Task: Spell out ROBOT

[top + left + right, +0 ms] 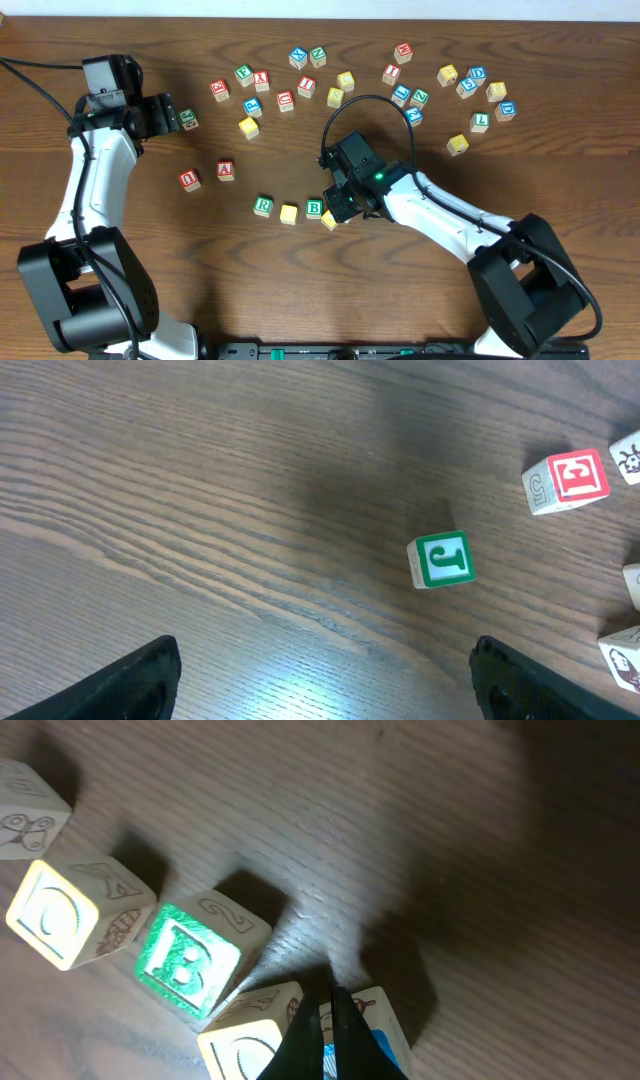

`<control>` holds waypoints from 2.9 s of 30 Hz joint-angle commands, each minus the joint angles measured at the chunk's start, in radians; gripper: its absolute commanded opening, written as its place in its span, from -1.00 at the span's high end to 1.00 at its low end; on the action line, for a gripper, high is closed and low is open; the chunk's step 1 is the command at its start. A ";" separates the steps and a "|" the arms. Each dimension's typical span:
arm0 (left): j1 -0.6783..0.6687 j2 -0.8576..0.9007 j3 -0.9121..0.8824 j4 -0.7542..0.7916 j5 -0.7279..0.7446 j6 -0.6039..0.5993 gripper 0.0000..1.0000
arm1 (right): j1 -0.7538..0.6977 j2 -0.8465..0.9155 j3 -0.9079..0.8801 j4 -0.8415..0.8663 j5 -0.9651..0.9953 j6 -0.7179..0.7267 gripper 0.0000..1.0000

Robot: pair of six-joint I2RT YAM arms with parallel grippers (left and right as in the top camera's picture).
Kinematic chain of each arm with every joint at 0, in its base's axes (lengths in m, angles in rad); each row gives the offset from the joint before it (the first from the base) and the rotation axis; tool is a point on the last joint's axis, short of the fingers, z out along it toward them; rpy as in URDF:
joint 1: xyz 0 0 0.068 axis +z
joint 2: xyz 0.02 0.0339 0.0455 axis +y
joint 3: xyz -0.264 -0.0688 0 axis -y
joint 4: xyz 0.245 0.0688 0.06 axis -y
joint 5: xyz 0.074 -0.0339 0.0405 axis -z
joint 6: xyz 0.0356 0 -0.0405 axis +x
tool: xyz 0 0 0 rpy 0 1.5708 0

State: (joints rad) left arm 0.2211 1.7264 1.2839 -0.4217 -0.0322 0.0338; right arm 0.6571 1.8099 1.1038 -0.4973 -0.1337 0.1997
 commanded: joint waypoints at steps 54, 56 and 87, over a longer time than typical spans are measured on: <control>0.002 -0.124 -0.005 -0.067 -0.002 -0.010 -0.82 | -0.022 -0.093 0.045 -0.443 0.090 -0.227 0.98; 0.002 -0.124 -0.005 -0.069 -0.002 -0.010 -0.82 | -0.022 -0.093 0.014 -0.412 0.089 -0.240 0.97; 0.002 -0.124 -0.005 -0.072 -0.002 -0.010 -0.82 | -0.023 -0.090 -0.192 -0.148 0.015 -0.470 0.97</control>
State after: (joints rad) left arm 0.2211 1.6249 1.2839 -0.4908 -0.0322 0.0292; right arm 0.6395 1.7229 0.9249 -0.6697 -0.1158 -0.2325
